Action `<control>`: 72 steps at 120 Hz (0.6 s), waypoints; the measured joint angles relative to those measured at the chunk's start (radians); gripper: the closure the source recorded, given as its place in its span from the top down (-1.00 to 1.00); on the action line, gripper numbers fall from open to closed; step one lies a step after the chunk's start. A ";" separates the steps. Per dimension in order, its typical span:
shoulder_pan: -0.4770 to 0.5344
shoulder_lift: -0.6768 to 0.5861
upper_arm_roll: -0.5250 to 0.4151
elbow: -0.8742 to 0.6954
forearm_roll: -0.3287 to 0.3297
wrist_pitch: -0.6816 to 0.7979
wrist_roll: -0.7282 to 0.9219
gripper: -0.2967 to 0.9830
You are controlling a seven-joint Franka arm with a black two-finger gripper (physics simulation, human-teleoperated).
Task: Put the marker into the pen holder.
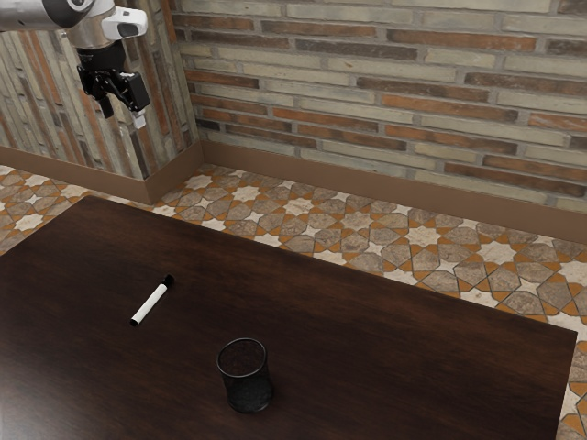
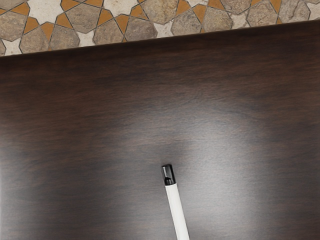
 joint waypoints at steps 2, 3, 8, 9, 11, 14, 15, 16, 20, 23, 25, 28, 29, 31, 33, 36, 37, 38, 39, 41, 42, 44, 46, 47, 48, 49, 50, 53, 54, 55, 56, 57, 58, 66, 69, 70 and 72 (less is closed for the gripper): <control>0.000 0.000 0.000 0.000 0.000 0.000 0.000 0.50; 0.000 0.000 0.000 -0.001 0.000 0.000 0.000 0.50; 0.002 0.000 0.001 -0.001 -0.004 0.000 0.000 0.50; 0.003 0.000 0.001 -0.001 -0.005 0.000 0.000 0.50; 0.006 0.000 0.001 -0.001 -0.008 0.000 0.000 0.50; 0.009 0.000 0.001 -0.001 -0.010 0.000 0.000 0.50; 0.010 0.001 0.001 -0.001 -0.011 0.000 0.000 0.50; 0.011 0.001 0.001 -0.001 -0.012 0.000 0.000 0.50; 0.012 0.001 0.001 -0.001 -0.015 0.000 0.000 0.50; 0.013 0.001 0.001 -0.001 -0.016 0.000 0.000 0.50; 0.013 0.001 0.000 -0.001 -0.017 0.000 0.000 0.50; 0.013 0.000 0.000 -0.001 -0.018 0.000 0.000 0.50; 0.013 0.000 0.000 -0.001 -0.018 0.000 0.000 0.50; 0.014 0.000 0.000 -0.001 -0.019 0.000 0.000 0.50; 0.014 0.000 0.001 -0.001 -0.019 0.000 0.000 0.50; 0.015 0.000 0.001 -0.001 -0.020 0.001 0.000 0.50; 0.016 0.000 0.001 0.000 -0.020 0.002 0.000 0.50; 0.018 0.000 0.001 0.000 -0.020 0.002 0.000 0.50; 0.019 0.000 0.001 -0.001 -0.020 0.002 0.000 0.50; 0.022 0.000 0.002 -0.001 -0.020 0.003 -0.001 0.50; 0.023 0.001 0.002 -0.002 -0.020 0.004 -0.001 0.50; 0.024 0.003 0.003 -0.002 -0.021 0.004 -0.001 0.50; 0.025 0.005 0.007 -0.006 -0.020 0.005 -0.001 0.50; 0.026 0.007 0.009 -0.008 -0.020 0.005 -0.001 0.50; 0.027 0.010 0.011 -0.010 -0.020 0.006 -0.001 0.50; 0.028 0.016 0.015 -0.013 -0.020 0.006 -0.001 0.50; 0.030 0.022 0.018 -0.015 -0.020 0.006 -0.001 0.50; 0.039 0.045 0.024 -0.021 -0.020 0.007 -0.001 0.50; 0.043 0.053 0.026 -0.023 -0.020 0.007 -0.001 0.50; 0.048 0.063 0.027 -0.024 -0.021 0.008 -0.001 0.50; 0.053 0.072 0.028 -0.026 -0.021 0.008 -0.001 0.50; 0.058 0.082 0.030 -0.027 -0.021 0.008 -0.001 0.50; 0.062 0.091 0.030 -0.028 -0.021 0.008 -0.001 0.50; 0.077 0.128 0.034 -0.101 -0.021 0.039 -0.001 0.50; 0.076 0.130 0.035 -0.139 -0.021 0.056 -0.001 0.50; 0.074 0.131 0.035 -0.151 -0.021 0.062 -0.001 0.50; 0.071 0.129 0.036 -0.175 -0.021 0.075 -0.001 0.50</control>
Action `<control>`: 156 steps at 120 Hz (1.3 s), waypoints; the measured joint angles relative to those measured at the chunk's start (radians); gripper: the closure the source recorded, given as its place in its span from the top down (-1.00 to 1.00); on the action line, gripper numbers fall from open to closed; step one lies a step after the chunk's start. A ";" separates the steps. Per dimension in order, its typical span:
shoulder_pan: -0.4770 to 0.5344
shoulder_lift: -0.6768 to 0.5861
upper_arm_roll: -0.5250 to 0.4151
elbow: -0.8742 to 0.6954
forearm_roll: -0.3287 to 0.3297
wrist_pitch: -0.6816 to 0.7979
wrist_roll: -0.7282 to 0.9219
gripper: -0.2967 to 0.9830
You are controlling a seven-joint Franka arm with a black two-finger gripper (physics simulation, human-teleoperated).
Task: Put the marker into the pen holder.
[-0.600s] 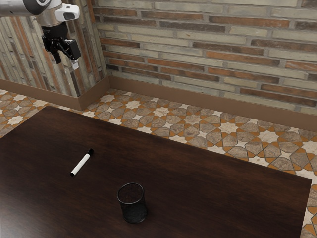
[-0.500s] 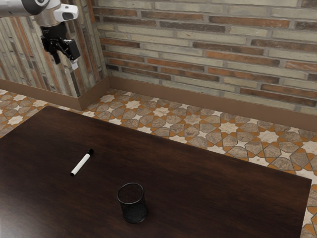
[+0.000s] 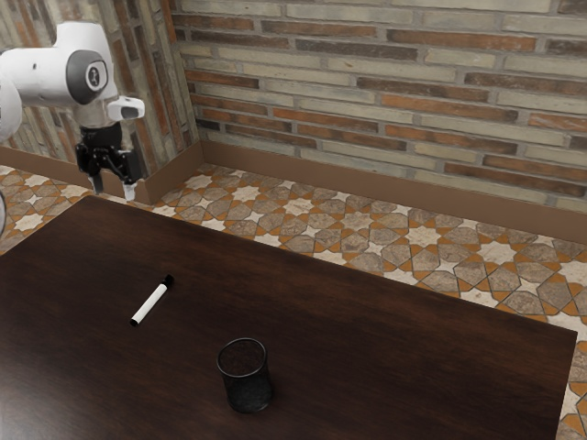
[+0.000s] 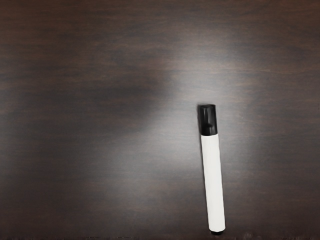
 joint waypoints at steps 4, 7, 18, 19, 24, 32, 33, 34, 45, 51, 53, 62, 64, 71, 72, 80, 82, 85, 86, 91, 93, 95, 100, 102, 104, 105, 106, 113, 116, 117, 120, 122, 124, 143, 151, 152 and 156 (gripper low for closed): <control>-0.005 -0.018 0.001 -0.068 0.000 0.031 0.000 0.50; -0.006 -0.028 0.002 -0.114 0.000 0.056 0.000 0.50; -0.010 -0.044 0.004 -0.271 0.000 0.171 0.001 0.50; -0.010 -0.045 0.004 -0.284 0.000 0.184 0.001 0.50; -0.015 -0.047 0.005 -0.344 0.000 0.247 0.002 0.50; -0.033 -0.047 0.005 -0.416 0.000 0.345 0.002 0.50; -0.035 -0.046 0.004 -0.422 0.000 0.355 0.002 0.50; -0.037 -0.045 0.004 -0.427 0.000 0.365 0.002 0.50; -0.083 -0.041 -0.006 -0.456 0.000 0.449 0.001 0.50; -0.094 -0.036 -0.008 -0.458 -0.001 0.484 0.001 0.50; -0.094 -0.033 -0.008 -0.458 -0.001 0.498 0.000 0.50; -0.094 -0.018 -0.009 -0.456 -0.002 0.553 0.000 0.50; -0.095 -0.015 -0.009 -0.456 -0.003 0.564 0.000 0.50; -0.098 0.001 -0.009 -0.459 -0.012 0.596 0.000 0.50; -0.099 0.003 -0.009 -0.459 -0.014 0.600 0.000 0.50; -0.102 0.010 -0.009 -0.475 -0.024 0.626 0.000 0.50; -0.103 0.013 -0.009 -0.484 -0.027 0.634 0.000 0.50; -0.103 0.017 -0.009 -0.495 -0.029 0.645 -0.001 0.50; -0.103 0.019 -0.009 -0.498 -0.030 0.649 -0.001 0.50; -0.103 0.026 -0.009 -0.509 -0.034 0.665 -0.001 0.50; -0.103 0.028 -0.009 -0.512 -0.035 0.671 -0.001 0.50; -0.103 0.031 -0.009 -0.514 -0.035 0.676 -0.001 0.50; -0.103 0.035 -0.009 -0.521 -0.039 0.687 -0.001 0.50; -0.103 0.036 -0.009 -0.524 -0.041 0.691 -0.001 0.50; -0.104 0.037 -0.009 -0.525 -0.042 0.694 -0.001 0.50; -0.104 0.037 -0.009 -0.526 -0.043 0.696 -0.002 0.50; -0.104 0.037 -0.009 -0.526 -0.043 0.697 -0.002 0.50; -0.108 0.039 -0.009 -0.527 -0.047 0.705 -0.004 0.50; -0.109 0.041 -0.009 -0.527 -0.048 0.707 -0.005 0.50; -0.110 0.042 -0.009 -0.527 -0.048 0.708 -0.006 0.50; -0.113 0.043 -0.009 -0.527 -0.049 0.709 -0.007 0.50; -0.115 0.044 -0.009 -0.527 -0.049 0.710 -0.007 0.50; -0.116 0.045 -0.009 -0.527 -0.050 0.711 -0.008 0.50; -0.122 0.066 -0.009 -0.521 -0.050 0.720 -0.011 0.50; -0.124 0.073 -0.009 -0.520 -0.049 0.723 -0.011 0.50; -0.124 0.074 -0.009 -0.520 -0.049 0.723 -0.011 0.50; -0.124 0.079 -0.009 -0.520 -0.048 0.725 -0.012 0.50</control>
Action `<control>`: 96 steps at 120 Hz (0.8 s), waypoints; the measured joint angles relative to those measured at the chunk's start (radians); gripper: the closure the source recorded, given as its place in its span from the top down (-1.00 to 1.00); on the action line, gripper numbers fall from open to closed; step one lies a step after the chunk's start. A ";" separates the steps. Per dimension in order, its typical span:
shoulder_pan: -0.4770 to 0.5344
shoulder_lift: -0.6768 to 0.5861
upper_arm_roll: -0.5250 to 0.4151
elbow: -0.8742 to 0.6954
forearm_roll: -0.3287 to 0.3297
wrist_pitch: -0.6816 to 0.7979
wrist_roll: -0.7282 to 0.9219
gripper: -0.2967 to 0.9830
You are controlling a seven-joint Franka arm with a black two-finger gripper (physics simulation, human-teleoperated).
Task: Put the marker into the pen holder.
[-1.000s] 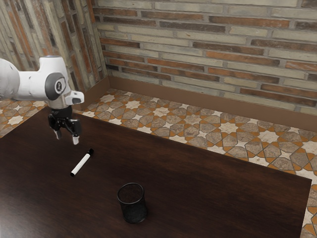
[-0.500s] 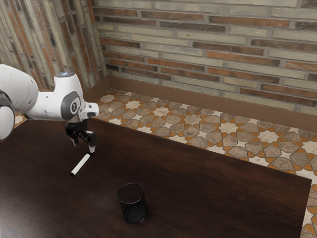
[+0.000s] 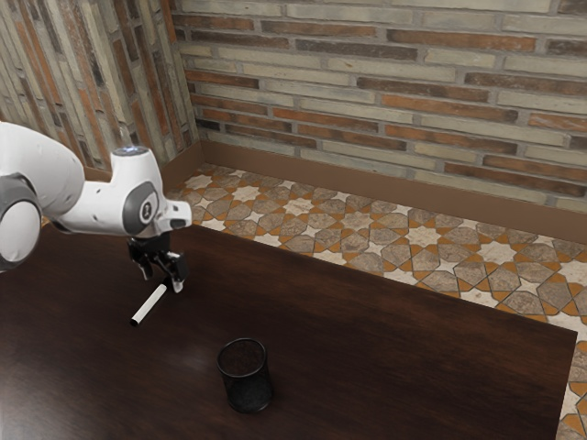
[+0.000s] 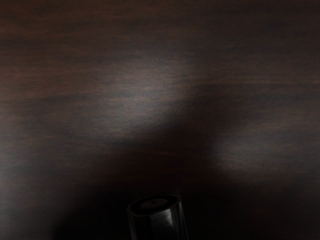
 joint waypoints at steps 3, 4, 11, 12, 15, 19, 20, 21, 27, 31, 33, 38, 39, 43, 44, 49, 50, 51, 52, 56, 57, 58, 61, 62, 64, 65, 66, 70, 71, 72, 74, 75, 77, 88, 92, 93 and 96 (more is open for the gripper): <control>0.000 0.003 0.000 0.000 0.000 0.001 0.000 0.50; 0.000 0.004 0.000 0.000 0.000 0.001 0.000 0.50; 0.000 0.011 0.000 0.000 0.001 0.004 0.000 0.50; 0.000 0.012 0.000 0.000 0.001 0.004 0.000 0.49; 0.000 0.013 0.000 0.000 0.001 0.005 -0.001 0.48; -0.001 0.013 0.000 0.000 0.001 0.006 -0.001 0.45; -0.001 0.013 0.000 0.000 0.001 0.006 -0.001 0.44; -0.001 0.013 0.000 0.000 0.001 0.006 -0.001 0.43; -0.002 0.012 0.000 0.001 0.002 0.007 -0.001 0.36; -0.002 0.011 0.000 0.001 0.002 0.007 -0.001 0.30; -0.002 0.010 0.000 0.002 0.002 0.007 -0.001 0.28; -0.003 0.007 0.000 0.002 0.003 0.007 -0.001 0.21; -0.003 0.007 0.000 0.002 0.003 0.007 -0.001 0.20; -0.004 0.005 0.000 0.002 0.003 0.007 -0.001 0.15; -0.005 0.004 0.000 0.002 0.003 0.007 -0.001 0.14; -0.006 0.002 0.000 0.002 0.003 0.007 -0.001 0.09; -0.006 0.001 0.000 0.002 0.003 0.007 -0.001 0.08; -0.007 0.000 0.000 0.002 0.003 0.007 -0.001 0.07; -0.007 0.000 0.000 0.002 0.003 0.007 -0.001 0.06; -0.007 -0.002 0.000 0.002 0.003 0.006 -0.001 0.02; -0.008 -0.002 0.000 0.002 0.003 0.006 -0.001 0.01; -0.008 -0.003 0.000 0.002 0.003 0.006 -0.001 -0.01; -0.008 -0.003 0.000 0.002 0.003 0.006 -0.001 -0.04; -0.008 -0.003 0.000 0.002 0.003 0.006 -0.001 -0.05; -0.008 -0.004 0.000 0.002 0.003 0.006 -0.001 -0.07; -0.008 -0.004 0.000 0.002 0.003 0.005 -0.001 -0.08; -0.008 -0.004 0.000 0.002 0.003 0.005 -0.001 -0.09; -0.008 -0.004 0.000 0.002 0.003 0.005 -0.001 -0.13; -0.008 -0.004 0.000 0.002 0.003 0.005 -0.001 -0.13; -0.008 -0.004 0.000 0.002 0.003 0.005 -0.001 -0.14; -0.008 -0.004 0.000 0.002 0.004 0.005 -0.001 -0.16; -0.008 -0.005 0.000 0.002 0.004 0.004 -0.001 -0.17; -0.008 -0.005 0.000 0.002 0.004 0.004 -0.001 -0.19; -0.008 -0.007 0.000 0.002 0.004 0.003 0.000 -0.31; -0.008 -0.007 0.000 0.002 0.004 0.003 0.000 -0.35; -0.008 -0.007 0.000 0.002 0.004 0.003 0.000 -0.36; -0.008 -0.007 0.000 0.002 0.004 0.002 0.000 -0.40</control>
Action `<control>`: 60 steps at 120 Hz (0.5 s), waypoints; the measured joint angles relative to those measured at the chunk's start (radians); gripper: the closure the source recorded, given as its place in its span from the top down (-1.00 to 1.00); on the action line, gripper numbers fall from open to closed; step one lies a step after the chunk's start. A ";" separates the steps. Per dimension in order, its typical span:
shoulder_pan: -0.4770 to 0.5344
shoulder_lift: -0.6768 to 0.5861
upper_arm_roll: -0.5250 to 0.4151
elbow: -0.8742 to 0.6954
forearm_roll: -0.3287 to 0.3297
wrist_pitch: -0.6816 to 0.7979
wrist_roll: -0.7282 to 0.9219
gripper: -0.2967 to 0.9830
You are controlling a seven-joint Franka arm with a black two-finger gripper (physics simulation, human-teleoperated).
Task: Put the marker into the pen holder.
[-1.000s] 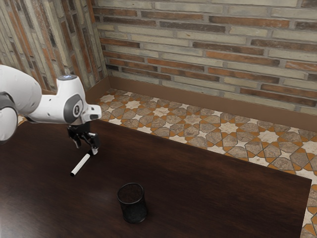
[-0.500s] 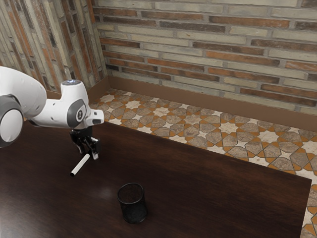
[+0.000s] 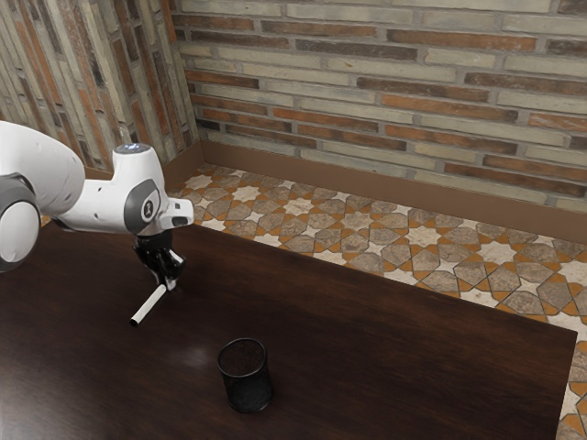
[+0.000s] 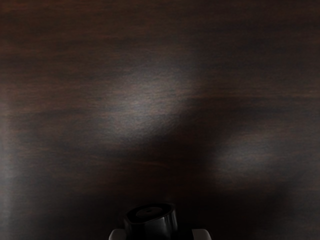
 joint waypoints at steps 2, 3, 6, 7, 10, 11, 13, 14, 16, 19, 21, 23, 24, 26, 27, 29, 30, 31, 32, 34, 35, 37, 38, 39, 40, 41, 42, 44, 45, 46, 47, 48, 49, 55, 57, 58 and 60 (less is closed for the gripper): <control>0.000 0.000 0.000 0.000 0.000 0.000 0.000 -0.42; 0.000 0.000 0.000 0.000 0.000 0.000 0.000 -0.43; 0.000 0.000 0.000 0.000 0.001 0.000 0.000 -0.47; 0.000 0.000 0.000 0.000 0.001 0.000 -0.001 -0.47; 0.000 0.000 0.000 0.000 0.002 0.000 -0.001 -0.50; 0.000 0.000 0.000 0.000 0.003 0.000 -0.002 -0.51; 0.000 0.000 0.000 0.000 0.003 0.000 -0.002 -0.53; 0.000 0.000 0.000 -0.001 0.004 0.000 -0.003 -0.54; 0.000 0.000 0.000 -0.001 0.005 0.000 -0.003 -0.55; 0.000 0.000 0.000 -0.001 0.006 0.000 -0.005 -0.57; 0.000 0.001 0.000 -0.001 0.007 0.001 -0.006 -0.58; 0.000 0.001 0.000 -0.001 0.008 0.001 -0.007 -0.59; 0.000 0.001 0.000 -0.001 0.008 0.001 -0.008 -0.60; 0.000 0.001 0.000 -0.001 0.010 0.001 -0.009 -0.61; 0.000 0.001 0.000 -0.001 0.010 0.002 -0.010 -0.61; 0.000 0.001 0.000 -0.001 0.011 0.002 -0.011 -0.62; 0.000 0.001 0.000 -0.002 0.012 0.002 -0.012 -0.63; 0.000 0.002 0.000 -0.002 0.012 0.002 -0.013 -0.63; 0.000 0.002 0.000 -0.002 0.013 0.002 -0.014 -0.64; 0.000 0.002 0.000 -0.002 0.014 0.003 -0.015 -0.64; 0.000 0.002 0.000 -0.002 0.015 0.003 -0.016 -0.65; 0.000 0.002 0.000 -0.002 0.015 0.004 -0.018 -0.65; 0.000 0.002 0.000 -0.002 0.016 0.004 -0.019 -0.65; 0.000 0.002 0.000 -0.002 0.017 0.004 -0.020 -0.65; 0.000 0.002 0.000 -0.002 0.017 0.004 -0.021 -0.65; 0.000 0.002 0.000 -0.002 0.017 0.004 -0.022 -0.65; 0.000 0.002 0.000 -0.003 0.018 0.005 -0.022 -0.65; 0.000 0.002 0.000 -0.003 0.018 0.005 -0.024 -0.66; 0.000 0.002 0.000 -0.003 0.019 0.005 -0.025 -0.66; 0.000 0.002 0.000 -0.003 0.019 0.005 -0.025 -0.66; 0.000 0.002 0.000 -0.003 0.019 0.005 -0.026 -0.66; 0.000 0.002 0.000 -0.003 0.020 0.005 -0.027 -0.67; 0.000 0.002 0.000 -0.003 0.020 0.005 -0.028 -0.67; 0.000 0.002 0.000 -0.003 0.022 0.005 -0.032 -0.68; 0.000 0.001 0.000 -0.003 0.023 0.006 -0.034 -0.68; 0.000 0.001 0.000 -0.003 0.023 0.006 -0.035 -0.68; 0.000 0.001 0.000 -0.003 0.024 0.005 -0.036 -0.68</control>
